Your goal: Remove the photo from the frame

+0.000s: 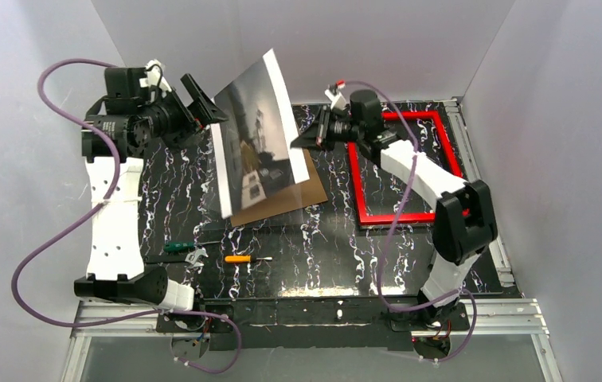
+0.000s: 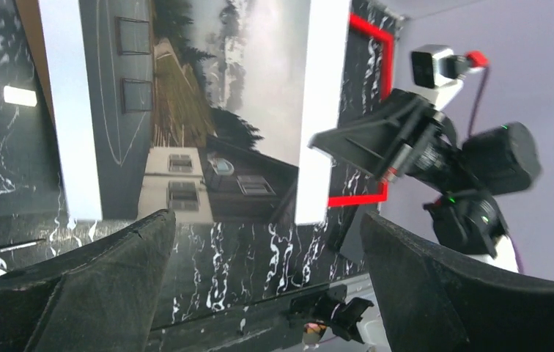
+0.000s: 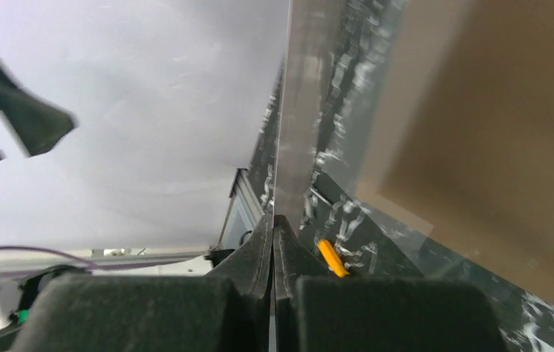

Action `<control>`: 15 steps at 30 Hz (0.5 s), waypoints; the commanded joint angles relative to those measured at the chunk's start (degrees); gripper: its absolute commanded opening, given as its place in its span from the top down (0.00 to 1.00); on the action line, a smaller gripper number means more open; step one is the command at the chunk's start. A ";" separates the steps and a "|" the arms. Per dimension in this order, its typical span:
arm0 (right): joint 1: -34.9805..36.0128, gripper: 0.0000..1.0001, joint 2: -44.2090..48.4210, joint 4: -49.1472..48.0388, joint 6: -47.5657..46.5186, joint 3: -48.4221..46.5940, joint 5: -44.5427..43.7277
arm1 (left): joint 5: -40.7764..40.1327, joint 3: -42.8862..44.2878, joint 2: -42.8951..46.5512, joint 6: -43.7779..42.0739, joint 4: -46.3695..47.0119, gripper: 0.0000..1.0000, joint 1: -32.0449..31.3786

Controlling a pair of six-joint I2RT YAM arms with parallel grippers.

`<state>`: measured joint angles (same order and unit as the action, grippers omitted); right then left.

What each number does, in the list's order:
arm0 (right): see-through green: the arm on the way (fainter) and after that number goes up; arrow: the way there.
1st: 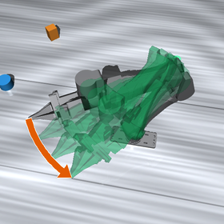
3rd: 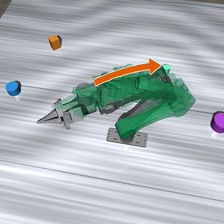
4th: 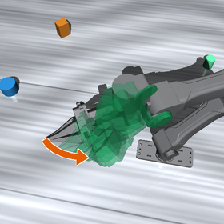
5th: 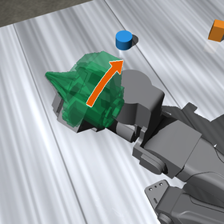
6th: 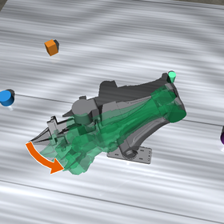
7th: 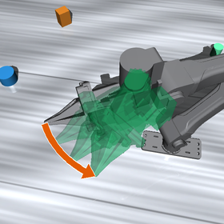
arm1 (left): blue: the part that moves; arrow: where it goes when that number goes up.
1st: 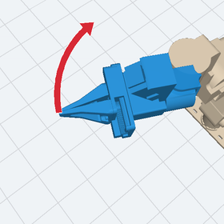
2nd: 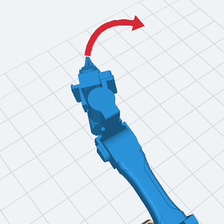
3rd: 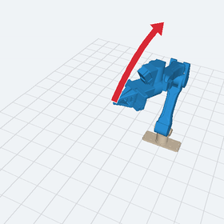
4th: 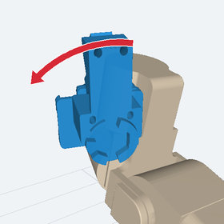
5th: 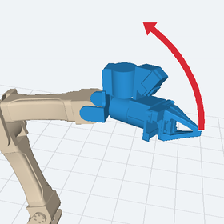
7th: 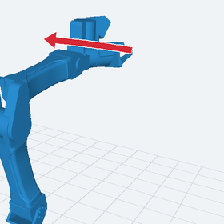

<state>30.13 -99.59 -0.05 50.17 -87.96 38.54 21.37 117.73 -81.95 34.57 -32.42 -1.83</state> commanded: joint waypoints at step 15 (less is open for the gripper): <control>-5.68 0.99 -22.98 -22.68 8.60 13.04 2.62 | 7.82 -21.28 1.27 -1.50 3.29 0.02 -3.01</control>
<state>24.62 -120.75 -18.87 59.77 -72.23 40.29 26.28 98.67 -82.28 34.20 -28.10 -3.07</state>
